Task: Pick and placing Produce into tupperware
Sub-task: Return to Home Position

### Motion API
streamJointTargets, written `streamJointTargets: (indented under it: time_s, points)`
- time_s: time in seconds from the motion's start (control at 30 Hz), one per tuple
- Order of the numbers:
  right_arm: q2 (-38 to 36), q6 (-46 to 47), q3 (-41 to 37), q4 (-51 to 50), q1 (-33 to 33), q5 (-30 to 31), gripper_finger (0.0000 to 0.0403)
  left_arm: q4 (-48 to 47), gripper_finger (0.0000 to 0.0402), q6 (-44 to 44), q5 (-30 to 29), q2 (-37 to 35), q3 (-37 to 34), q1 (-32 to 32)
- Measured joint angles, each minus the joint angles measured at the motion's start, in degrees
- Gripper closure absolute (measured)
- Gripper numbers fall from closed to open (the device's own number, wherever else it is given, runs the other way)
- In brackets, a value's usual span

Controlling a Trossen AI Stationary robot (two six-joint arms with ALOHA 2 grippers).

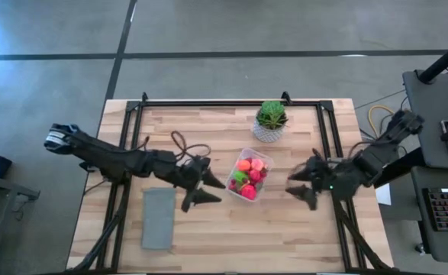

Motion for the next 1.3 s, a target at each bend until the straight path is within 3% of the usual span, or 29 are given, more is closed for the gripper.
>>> streamJointTargets:
  time_s: [0.1, 0.2, 0.47, 0.8, 1.03, 1.3]
  points:
    - [-8.1, -7.3, -7.9, 16.3, 0.3, -0.9, 0.0160, 6.7, 0.0181, 0.3, 0.4, -1.6, -4.2, 0.7]
    - [-14.7, -15.0, -13.8, 24.5, -0.6, 0.2, 0.0161, 6.3, 0.0181, 0.4, -0.1, -4.3, -8.1, 3.4]
    - [-30.3, -19.3, -22.7, 24.0, -2.5, 3.6, 0.0156, 6.3, 0.0181, 3.8, 3.9, -16.4, -16.9, 10.8]
    - [-42.4, -32.1, -24.5, 23.4, -2.5, 6.8, 0.0157, -1.3, 0.0181, 6.4, 4.0, -35.8, -25.5, 16.8]
    - [-50.3, -27.4, -26.1, 17.9, -2.6, 11.5, 0.0160, -1.7, 0.0181, 6.0, 0.8, -47.1, -34.8, 18.2]
    - [-51.8, -27.3, -34.4, 31.1, -2.7, 11.6, 0.0157, 0.0, 0.0181, 5.7, -6.7, -59.5, -43.9, 18.2]
